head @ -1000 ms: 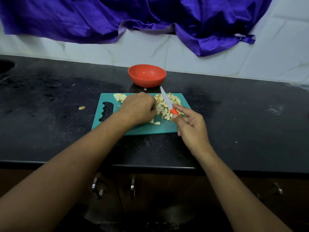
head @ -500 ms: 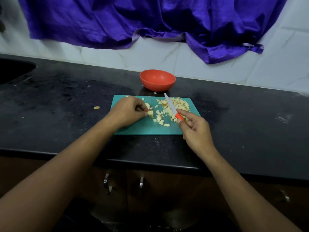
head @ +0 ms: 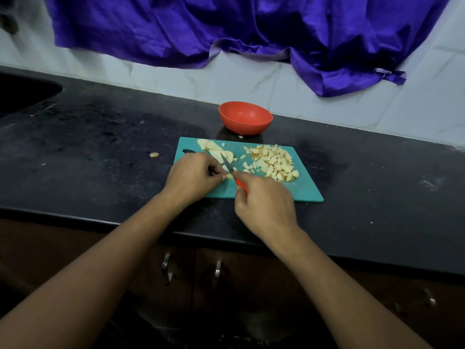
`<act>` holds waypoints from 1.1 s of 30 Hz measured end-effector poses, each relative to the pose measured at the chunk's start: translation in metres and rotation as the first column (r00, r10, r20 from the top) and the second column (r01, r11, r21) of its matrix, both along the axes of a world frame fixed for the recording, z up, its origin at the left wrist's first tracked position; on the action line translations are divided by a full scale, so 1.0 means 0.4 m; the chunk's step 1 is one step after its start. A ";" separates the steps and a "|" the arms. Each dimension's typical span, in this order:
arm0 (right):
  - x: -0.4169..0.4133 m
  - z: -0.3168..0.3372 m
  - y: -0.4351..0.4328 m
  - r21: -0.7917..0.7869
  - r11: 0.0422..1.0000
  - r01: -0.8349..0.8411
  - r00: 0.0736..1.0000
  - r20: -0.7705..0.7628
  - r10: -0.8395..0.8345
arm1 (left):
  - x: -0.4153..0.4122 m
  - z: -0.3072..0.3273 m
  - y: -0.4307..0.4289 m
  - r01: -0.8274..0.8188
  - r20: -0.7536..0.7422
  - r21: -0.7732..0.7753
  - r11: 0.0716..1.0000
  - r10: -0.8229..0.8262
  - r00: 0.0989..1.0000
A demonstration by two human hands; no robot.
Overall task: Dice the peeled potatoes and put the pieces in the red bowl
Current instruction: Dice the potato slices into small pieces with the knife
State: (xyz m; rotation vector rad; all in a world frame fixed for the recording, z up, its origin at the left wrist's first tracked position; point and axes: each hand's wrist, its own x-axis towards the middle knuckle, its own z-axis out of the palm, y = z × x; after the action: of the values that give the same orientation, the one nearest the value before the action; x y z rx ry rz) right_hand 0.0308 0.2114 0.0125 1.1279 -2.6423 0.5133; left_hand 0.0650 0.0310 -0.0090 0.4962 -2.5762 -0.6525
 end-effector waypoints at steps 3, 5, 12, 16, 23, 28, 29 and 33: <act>0.011 -0.007 -0.001 0.062 0.998 0.000 0.999 -0.047 0.003 | 0.002 0.001 0.003 -0.009 0.000 0.000 1.000 0.009 1.000; 0.014 -0.009 0.011 0.105 0.994 -0.013 0.998 -0.067 0.020 | 0.003 0.003 0.006 -0.009 0.002 -0.005 1.000 0.009 1.000; -0.009 0.000 0.053 0.146 0.987 -0.065 0.997 -0.031 0.070 | 0.006 0.010 0.007 -0.014 -0.004 0.004 1.000 0.014 1.000; -0.045 0.032 0.075 0.083 0.996 -0.033 0.990 0.143 0.021 | 0.003 0.004 0.000 -0.036 -0.018 0.065 0.997 0.037 0.999; -0.083 0.005 0.096 -0.165 0.986 -0.007 0.972 0.231 0.046 | 0.002 0.012 0.007 -0.033 -0.013 0.032 0.999 0.034 0.999; -0.087 -0.028 0.111 -0.215 0.975 -0.053 0.971 0.215 0.101 | 0.000 0.005 -0.002 -0.027 -0.076 0.111 0.993 0.036 0.996; -0.083 -0.026 0.113 -0.192 0.977 -0.088 0.973 0.194 0.126 | 0.000 0.003 -0.008 -0.031 -0.110 0.161 0.986 0.049 0.993; -0.058 -0.018 0.104 0.030 0.979 -0.200 0.977 0.079 0.197 | 0.002 -0.009 -0.015 -0.093 -0.233 0.231 0.968 0.148 0.961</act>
State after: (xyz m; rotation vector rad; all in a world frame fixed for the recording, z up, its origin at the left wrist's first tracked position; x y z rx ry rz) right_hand 0.0076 0.2531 0.0054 1.4204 -2.6271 0.5553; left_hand 0.0657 0.0248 -0.0125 0.5971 -2.2325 -0.8992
